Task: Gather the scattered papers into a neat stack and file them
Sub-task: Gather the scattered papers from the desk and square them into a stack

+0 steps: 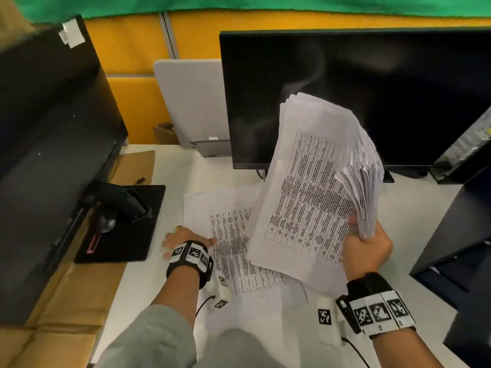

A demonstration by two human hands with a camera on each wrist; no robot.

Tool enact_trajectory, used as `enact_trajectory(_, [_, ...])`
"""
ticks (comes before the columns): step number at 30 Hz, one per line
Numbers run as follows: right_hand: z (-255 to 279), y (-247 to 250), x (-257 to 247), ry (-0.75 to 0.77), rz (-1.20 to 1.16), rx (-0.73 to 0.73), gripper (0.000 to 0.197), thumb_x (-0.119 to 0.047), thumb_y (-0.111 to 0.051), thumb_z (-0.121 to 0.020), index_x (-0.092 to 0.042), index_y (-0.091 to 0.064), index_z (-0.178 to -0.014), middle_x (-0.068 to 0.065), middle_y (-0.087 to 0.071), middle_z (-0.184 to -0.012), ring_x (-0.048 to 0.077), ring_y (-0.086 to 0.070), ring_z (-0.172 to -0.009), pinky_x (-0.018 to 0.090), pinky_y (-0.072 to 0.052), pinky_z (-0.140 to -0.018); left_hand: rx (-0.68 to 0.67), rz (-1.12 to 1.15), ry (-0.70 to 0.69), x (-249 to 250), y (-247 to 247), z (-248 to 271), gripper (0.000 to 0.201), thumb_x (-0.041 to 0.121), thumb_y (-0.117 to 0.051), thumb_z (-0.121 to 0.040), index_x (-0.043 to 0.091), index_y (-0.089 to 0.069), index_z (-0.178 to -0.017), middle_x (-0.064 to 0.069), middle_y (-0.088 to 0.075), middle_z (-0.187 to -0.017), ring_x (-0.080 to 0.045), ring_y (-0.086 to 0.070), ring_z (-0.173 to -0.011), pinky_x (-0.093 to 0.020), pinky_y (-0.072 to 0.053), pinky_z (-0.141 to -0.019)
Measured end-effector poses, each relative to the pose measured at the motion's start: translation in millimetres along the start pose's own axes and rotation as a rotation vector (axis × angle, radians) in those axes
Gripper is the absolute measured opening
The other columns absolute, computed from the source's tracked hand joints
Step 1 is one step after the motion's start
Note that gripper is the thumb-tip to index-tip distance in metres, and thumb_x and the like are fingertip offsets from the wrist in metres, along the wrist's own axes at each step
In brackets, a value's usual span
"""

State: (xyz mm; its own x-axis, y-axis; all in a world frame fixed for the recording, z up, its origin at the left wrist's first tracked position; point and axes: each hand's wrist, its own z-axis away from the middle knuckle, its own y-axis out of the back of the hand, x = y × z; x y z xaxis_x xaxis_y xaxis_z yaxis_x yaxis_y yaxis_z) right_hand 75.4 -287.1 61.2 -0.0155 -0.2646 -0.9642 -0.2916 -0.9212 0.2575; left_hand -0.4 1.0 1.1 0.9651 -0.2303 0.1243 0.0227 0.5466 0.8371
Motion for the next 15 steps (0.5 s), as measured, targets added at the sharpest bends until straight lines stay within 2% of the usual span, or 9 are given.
enact_trajectory(3, [2.2, 0.1, 5.5, -0.030, -0.039, -0.003, 0.034, 0.013, -0.052, -0.081, 0.000, -0.063, -0.110, 0.006, -0.058, -0.091, 0.021, -0.054, -0.083, 0.017, -0.044, -0.067, 0.038, -0.102, 0.006, -0.3, 5.1, 5.0, 0.113, 0.068, -0.069, -0.060, 0.002, -0.023, -0.140, -0.018, -0.030, -0.145, -0.035, -0.033, -0.132, -0.046, -0.036, -0.106])
enact_trajectory(5, [2.3, 0.7, 8.5, -0.037, -0.051, -0.011, 0.032, 0.012, -0.054, -0.081, -0.001, -0.063, -0.109, 0.005, -0.058, -0.086, 0.021, -0.054, -0.083, 0.015, -0.041, -0.063, 0.030, -0.072, -0.048, 4.5, 5.8, 7.0, 0.101, 0.055, -0.072, -0.069, -0.004, -0.026, -0.137, -0.018, -0.037, -0.142, -0.031, -0.041, -0.129, -0.039, -0.038, -0.104])
enact_trajectory(7, [3.0, 2.0, 11.4, -0.040, -0.069, -0.029, 0.027, 0.008, -0.056, -0.083, -0.003, -0.064, -0.106, 0.002, -0.056, -0.077, 0.021, -0.054, -0.081, 0.016, -0.040, -0.061, 0.013, 0.075, -0.061, 5.8, 5.6, 8.3, 0.074, 0.039, -0.076, -0.072, -0.001, -0.041, -0.122, -0.016, -0.054, -0.126, -0.029, -0.055, -0.114, -0.033, -0.045, -0.092])
enact_trajectory(8, [3.0, 2.3, 12.6, -0.040, -0.079, -0.038, 0.025, 0.006, -0.057, -0.083, -0.005, -0.064, -0.105, 0.001, -0.056, -0.076, 0.022, -0.054, -0.081, 0.018, -0.041, -0.063, 0.022, 0.143, -0.077, 5.4, 5.0, 9.5, 0.056, 0.032, -0.077, -0.073, 0.001, -0.048, -0.109, -0.016, -0.060, -0.118, -0.029, -0.060, -0.104, -0.031, -0.047, -0.082])
enact_trajectory(9, [2.8, 3.1, 13.7, -0.043, -0.089, -0.044, 0.024, 0.005, -0.057, -0.084, -0.005, -0.065, -0.104, 0.001, -0.056, -0.077, 0.022, -0.055, -0.083, 0.019, -0.041, -0.064, 0.039, 0.210, -0.110, 4.6, 5.0, 11.9, 0.039, 0.025, -0.076, -0.075, 0.002, -0.051, -0.094, -0.018, -0.063, -0.112, -0.030, -0.062, -0.095, -0.030, -0.047, -0.074])
enact_trajectory(10, [2.4, 4.2, 13.3, -0.049, -0.101, -0.050, 0.023, 0.004, -0.058, -0.084, -0.004, -0.065, -0.105, 0.001, -0.057, -0.079, 0.022, -0.055, -0.084, 0.018, -0.041, -0.063, 0.047, 0.269, -0.144, 4.4, 3.8, 13.3, 0.030, 0.021, -0.073, -0.078, 0.001, -0.052, -0.088, -0.020, -0.064, -0.109, -0.032, -0.062, -0.090, -0.029, -0.047, -0.071])
enact_trajectory(12, [1.3, 4.9, 11.7, -0.075, -0.139, -0.078, 0.021, 0.002, -0.059, -0.084, -0.004, -0.064, -0.103, -0.003, -0.058, -0.079, 0.021, -0.055, -0.086, 0.017, -0.041, -0.064, 0.047, 0.375, -0.184, 0.6, 4.6, 19.5, 0.028, 0.020, -0.064, -0.085, -0.003, -0.057, -0.098, -0.022, -0.063, -0.109, -0.035, -0.062, -0.093, -0.032, -0.049, -0.074])
enact_trajectory(15, [-1.3, 3.8, 6.2, -0.141, -0.233, -0.197, 0.026, -0.001, -0.059, -0.085, -0.004, -0.060, -0.111, 0.003, -0.061, -0.092, 0.017, -0.057, -0.086, 0.021, -0.044, -0.076, 0.015, 0.442, -0.197, -9.5, 14.0, 29.3, 0.037, 0.018, -0.057, -0.090, -0.003, -0.051, -0.120, -0.022, -0.058, -0.121, -0.037, -0.056, -0.110, -0.037, -0.045, -0.088])
